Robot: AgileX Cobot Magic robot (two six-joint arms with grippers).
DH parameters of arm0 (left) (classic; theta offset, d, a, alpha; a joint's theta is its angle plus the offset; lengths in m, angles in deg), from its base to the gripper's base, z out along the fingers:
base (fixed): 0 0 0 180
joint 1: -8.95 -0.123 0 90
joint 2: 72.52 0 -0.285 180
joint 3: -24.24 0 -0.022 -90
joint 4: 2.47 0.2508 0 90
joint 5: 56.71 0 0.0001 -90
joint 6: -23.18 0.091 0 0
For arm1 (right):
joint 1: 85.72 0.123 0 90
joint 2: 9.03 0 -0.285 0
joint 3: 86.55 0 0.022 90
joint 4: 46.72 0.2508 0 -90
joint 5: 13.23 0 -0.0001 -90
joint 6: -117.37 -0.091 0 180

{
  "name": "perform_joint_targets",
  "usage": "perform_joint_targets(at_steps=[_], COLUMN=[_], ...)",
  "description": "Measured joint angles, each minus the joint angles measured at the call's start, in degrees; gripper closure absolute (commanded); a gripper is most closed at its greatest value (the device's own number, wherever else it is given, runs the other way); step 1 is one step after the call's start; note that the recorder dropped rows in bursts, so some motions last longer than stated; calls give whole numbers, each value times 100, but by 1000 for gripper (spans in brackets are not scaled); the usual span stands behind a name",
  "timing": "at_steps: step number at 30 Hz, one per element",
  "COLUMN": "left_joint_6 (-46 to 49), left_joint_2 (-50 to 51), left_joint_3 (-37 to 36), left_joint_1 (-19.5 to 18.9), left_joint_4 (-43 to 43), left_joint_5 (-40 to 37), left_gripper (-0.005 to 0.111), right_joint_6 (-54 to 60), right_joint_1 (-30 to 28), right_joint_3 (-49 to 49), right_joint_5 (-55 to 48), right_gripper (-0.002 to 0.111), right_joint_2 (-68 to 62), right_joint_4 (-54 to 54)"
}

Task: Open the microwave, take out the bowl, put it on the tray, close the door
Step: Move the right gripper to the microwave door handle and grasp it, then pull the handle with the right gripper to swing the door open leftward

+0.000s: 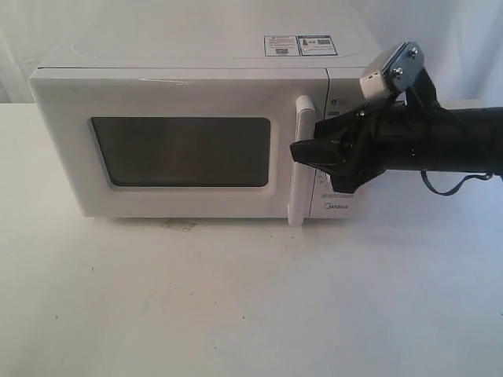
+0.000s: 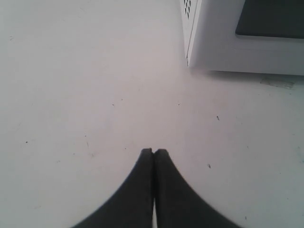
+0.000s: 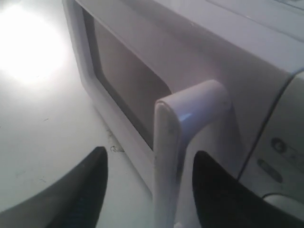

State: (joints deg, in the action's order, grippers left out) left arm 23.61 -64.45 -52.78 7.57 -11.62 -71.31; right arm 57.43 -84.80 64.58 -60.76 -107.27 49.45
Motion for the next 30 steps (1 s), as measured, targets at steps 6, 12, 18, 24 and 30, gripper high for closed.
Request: perform_joint_targets(at_steps=[6, 12, 18, 24, 30], left_joint_6=[0, 0, 0, 0, 0], left_joint_2=[0, 0, 0, 0, 0], left_joint_3=[0, 0, 0, 0, 0], left_joint_1=[0, 0, 0, 0, 0], left_joint_4=[0, 0, 0, 0, 11], left_joint_5=[0, 0, 0, 0, 0], left_gripper=[107, 107, 107, 107, 107], right_joint_6=[46, 83, -30, -213, -204], right_joint_1=[14, 38, 206, 393, 537], right_joint_3=[0, 0, 83, 213, 341], right_joint_5=[203, 116, 337, 512, 210], right_gripper=[57, 57, 57, 57, 57], right_joint_2=[-133, -188, -197, -273, -324], right_joint_4=[265, 274, 287, 287, 135])
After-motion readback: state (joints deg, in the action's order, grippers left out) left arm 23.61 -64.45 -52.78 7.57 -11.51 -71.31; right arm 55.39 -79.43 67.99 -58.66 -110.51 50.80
